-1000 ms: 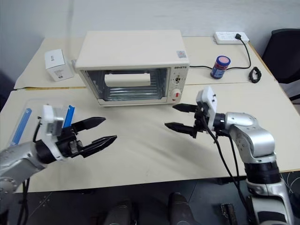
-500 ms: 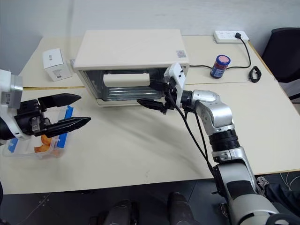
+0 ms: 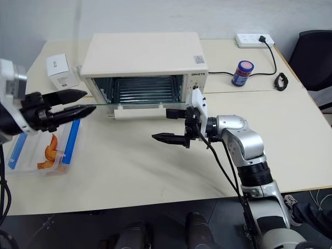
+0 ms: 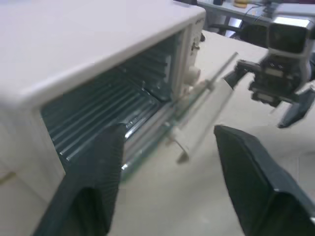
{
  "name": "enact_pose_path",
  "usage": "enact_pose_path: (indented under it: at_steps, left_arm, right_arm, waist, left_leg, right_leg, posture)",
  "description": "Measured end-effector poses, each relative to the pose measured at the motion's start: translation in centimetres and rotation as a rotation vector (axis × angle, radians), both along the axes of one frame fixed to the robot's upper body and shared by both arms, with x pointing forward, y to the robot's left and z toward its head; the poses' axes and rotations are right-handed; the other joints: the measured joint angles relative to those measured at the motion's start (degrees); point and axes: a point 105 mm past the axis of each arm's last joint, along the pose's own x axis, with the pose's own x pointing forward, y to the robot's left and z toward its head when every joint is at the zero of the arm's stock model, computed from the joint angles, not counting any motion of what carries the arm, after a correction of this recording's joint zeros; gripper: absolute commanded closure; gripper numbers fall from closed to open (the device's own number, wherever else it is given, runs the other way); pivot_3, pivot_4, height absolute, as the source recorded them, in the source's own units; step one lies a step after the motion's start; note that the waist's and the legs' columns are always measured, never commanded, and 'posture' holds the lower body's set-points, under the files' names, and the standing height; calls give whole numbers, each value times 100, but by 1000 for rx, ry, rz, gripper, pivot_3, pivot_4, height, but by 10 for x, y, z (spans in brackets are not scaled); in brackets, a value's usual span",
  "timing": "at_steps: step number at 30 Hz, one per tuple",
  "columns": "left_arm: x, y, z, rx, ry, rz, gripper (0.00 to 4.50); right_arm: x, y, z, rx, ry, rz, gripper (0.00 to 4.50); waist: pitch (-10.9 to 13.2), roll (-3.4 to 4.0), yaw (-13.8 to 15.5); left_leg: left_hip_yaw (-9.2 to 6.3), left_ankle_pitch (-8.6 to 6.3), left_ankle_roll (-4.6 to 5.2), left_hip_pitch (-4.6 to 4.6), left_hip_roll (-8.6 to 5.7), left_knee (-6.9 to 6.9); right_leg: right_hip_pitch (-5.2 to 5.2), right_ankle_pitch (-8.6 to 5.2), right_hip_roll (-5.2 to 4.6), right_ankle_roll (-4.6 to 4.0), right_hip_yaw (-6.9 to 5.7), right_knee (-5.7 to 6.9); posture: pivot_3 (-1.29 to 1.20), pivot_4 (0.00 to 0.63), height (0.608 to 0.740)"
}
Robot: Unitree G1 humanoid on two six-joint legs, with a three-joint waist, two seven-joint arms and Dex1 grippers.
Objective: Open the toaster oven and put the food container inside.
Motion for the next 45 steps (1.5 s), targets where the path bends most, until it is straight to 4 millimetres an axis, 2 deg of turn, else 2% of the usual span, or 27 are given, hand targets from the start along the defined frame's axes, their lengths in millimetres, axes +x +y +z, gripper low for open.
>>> enact_pose_path:
  at_steps: [5,10,13,17,19,24,27,30,34,39,42,43,45]
  left_arm:
    - [26,-4,5,65,-44,6,3872]
    - [50,-19,-24,227,-14,-54,3872]
    - [51,-26,-41,335,-4,-116,3872]
    - [49,-29,-48,397,-15,-161,3872]
    - [47,-32,-56,410,-2,-178,3872]
    - [41,-39,-79,430,39,-213,3872]
    - [37,-47,-92,437,55,-217,3872]
    - [33,-54,-107,466,76,-215,3872]
    - [32,-61,-126,506,99,-191,3872]
    - [28,-60,-127,512,90,-136,3872]
    - [19,-51,-123,432,137,-47,2971]
    - [15,-48,-116,378,150,-12,2691]
    - [5,-43,-89,251,128,66,2083]
  right_arm:
    - [-2,0,-11,-8,0,-22,0]
    - [-2,3,-21,-5,19,-45,0]
    - [-1,3,-21,0,20,-66,0]
    - [-5,-3,-26,-17,18,-104,0]
    - [-8,-17,-32,-63,16,-151,0]
    - [-33,-78,-41,-183,68,-274,0]
    - [-56,-101,-30,-220,97,-284,0]
    - [-68,-108,-11,-183,101,-268,0]
    - [-59,-111,17,-114,47,-307,0]
    - [-49,-105,32,-90,11,-296,0]
    - [-45,-95,40,-93,-11,-239,0]
    - [-44,-93,42,-96,-12,-217,0]
    - [-43,-87,44,-106,-10,-164,0]
  waist:
    - [0,0,-8]
    - [0,0,-6]
    - [0,0,-11]
    - [0,0,10]
    - [0,0,34]
    - [1,0,166]
    - [1,0,200]
    - [0,-1,158]
    - [0,-1,166]
    - [0,-1,175]
    - [0,-1,139]
    - [0,-1,148]
    - [0,-1,153]
  left_leg:
    - [6,1,-1,1,0,1]
    - [11,1,-1,0,0,4]
    - [11,1,-2,-3,0,1]
    - [11,1,-1,-4,1,4]
    - [8,-1,1,-5,0,10]
    - [9,-4,7,-6,0,14]
    - [6,-3,8,1,0,16]
    - [9,-1,10,9,1,18]
    - [6,1,10,7,1,17]
    - [4,-2,15,4,0,15]
    - [6,-1,14,2,3,15]
    - [1,-1,14,0,4,16]
    - [-3,-1,14,-3,6,19]
  right_leg:
    - [-1,0,4,0,0,1]
    - [-4,0,6,1,1,2]
    - [-11,0,6,1,1,2]
    - [-9,0,4,1,1,2]
    - [-5,1,2,3,1,0]
    - [-2,2,-1,6,4,-3]
    - [7,3,0,6,3,-1]
    - [12,4,0,8,8,-1]
    - [10,4,0,8,8,1]
    - [10,4,-3,8,8,-4]
    - [6,4,-3,8,9,-2]
    - [5,4,-3,8,7,-1]
    - [7,4,-3,8,7,-1]
  posture:
    - [0,150,740]
    - [0,150,740]
    - [0,150,740]
    - [0,150,740]
    - [0,150,740]
    - [0,150,740]
    - [0,150,740]
    - [0,150,740]
    - [0,150,740]
    - [0,150,740]
    - [0,150,740]
    - [0,150,740]
    - [0,150,740]
